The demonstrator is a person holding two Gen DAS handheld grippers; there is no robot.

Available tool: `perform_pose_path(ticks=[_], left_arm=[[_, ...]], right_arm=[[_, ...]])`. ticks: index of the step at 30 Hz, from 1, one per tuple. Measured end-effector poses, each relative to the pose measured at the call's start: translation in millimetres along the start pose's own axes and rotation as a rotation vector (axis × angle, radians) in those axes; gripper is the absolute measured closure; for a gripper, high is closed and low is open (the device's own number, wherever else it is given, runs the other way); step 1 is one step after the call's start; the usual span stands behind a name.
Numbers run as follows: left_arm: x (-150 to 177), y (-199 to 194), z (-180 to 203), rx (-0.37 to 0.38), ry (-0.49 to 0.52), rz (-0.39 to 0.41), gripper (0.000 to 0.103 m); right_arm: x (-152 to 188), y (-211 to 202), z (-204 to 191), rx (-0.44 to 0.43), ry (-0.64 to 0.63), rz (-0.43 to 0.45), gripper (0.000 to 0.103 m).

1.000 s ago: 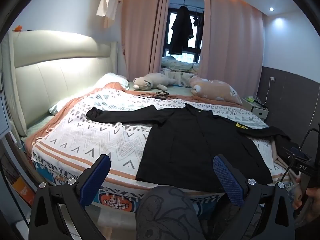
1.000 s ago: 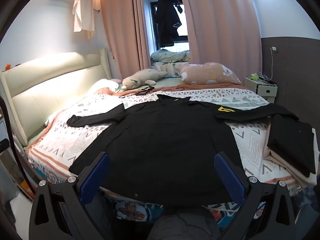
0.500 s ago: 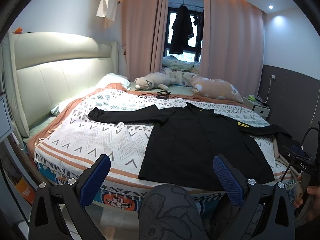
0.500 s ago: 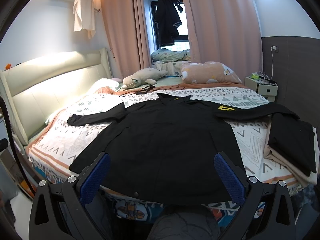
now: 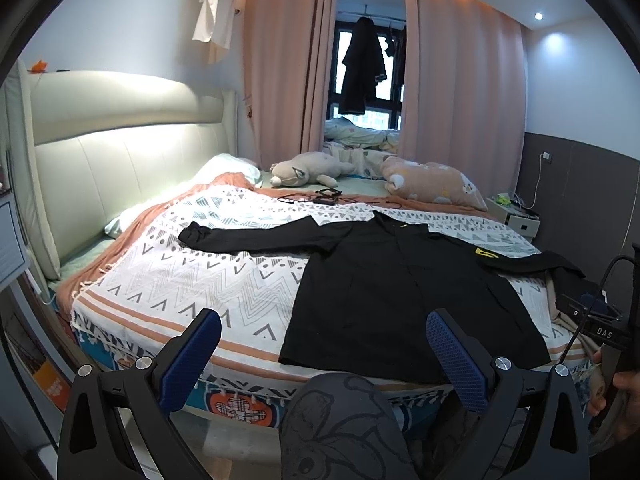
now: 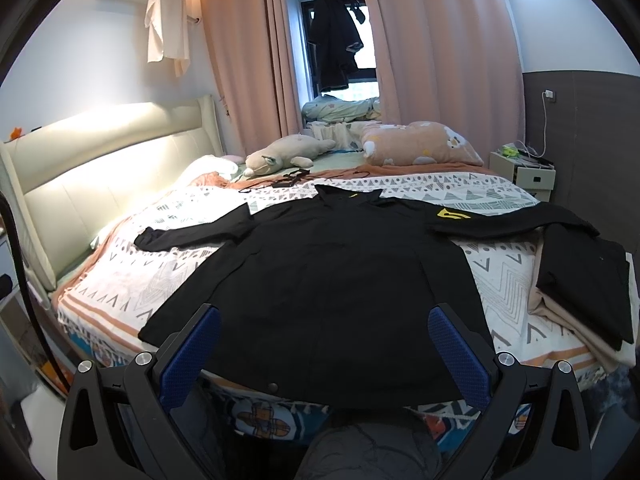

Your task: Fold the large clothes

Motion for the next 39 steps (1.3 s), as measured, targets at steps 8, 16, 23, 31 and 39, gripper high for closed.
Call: perform_pose_path(ticks=[8,16,23,31,39], left_arm=[[0.5,1.7,-3.7,0.000,-0.015,0.001,0.000],[0.2,1.5,-2.2,0.001,-0.004,0.005,0.000],[0.7,0.8,-0.6,0.002,-0.002,0.000,0.000],[2.9,-0.3,2.4,0.004,0.006,-0.002,0.000],[6.7,-7.1,10.1,0.016,0.018,0.018,0.000]], right_arm=[[1.8,5.9,0.3,0.004,0.009,-0.012,0.000],[3.4,6.6,0.7,0.006,0.012,-0.015,0.000],[3.7,6.4,0.8,0.008,0.013,-0.014,0.000],[4.8,5.8,1.1,0.003,0.017,-0.016,0.000],[12.5,-7.6,3.5,0.013,0.002,-0.007,0.000]])
Point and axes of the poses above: each gripper's, at about its wrist camera, not at the fingertips, and y roughly the way its jaws point, z to its right, x to its underside, the point moved 5 cm from there along y, roughly the way its jaws point, and after that the axes turned 9 degrees about -z, right-handed, at the moved point
